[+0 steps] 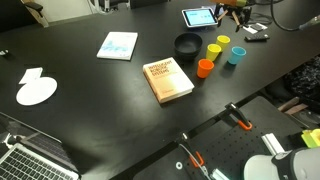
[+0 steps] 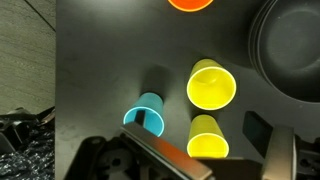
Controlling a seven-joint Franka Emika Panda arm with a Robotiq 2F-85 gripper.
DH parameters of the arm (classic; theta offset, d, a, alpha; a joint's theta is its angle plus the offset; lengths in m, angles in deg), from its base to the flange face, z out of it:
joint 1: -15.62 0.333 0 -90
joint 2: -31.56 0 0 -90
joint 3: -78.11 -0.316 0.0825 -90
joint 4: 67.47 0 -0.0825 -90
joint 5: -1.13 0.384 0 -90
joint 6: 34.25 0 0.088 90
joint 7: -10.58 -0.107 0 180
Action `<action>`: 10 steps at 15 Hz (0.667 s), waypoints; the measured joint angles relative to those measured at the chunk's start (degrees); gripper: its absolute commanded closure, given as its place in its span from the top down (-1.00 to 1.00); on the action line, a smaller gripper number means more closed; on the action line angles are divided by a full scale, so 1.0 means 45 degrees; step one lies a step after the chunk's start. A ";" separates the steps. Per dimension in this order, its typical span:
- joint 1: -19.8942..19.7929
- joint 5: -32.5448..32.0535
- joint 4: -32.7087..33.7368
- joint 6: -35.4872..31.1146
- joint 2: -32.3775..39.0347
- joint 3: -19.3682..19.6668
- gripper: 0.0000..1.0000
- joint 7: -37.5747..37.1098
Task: Stack the cups together.
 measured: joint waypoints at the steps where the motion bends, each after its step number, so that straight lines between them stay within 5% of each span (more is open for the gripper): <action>1: -0.0190 0.0293 0.0107 0.0000 0.0263 -0.0004 1.00 0.0089; 10: -0.1688 0.4223 0.1422 -0.0152 0.2237 -0.0697 1.00 0.1234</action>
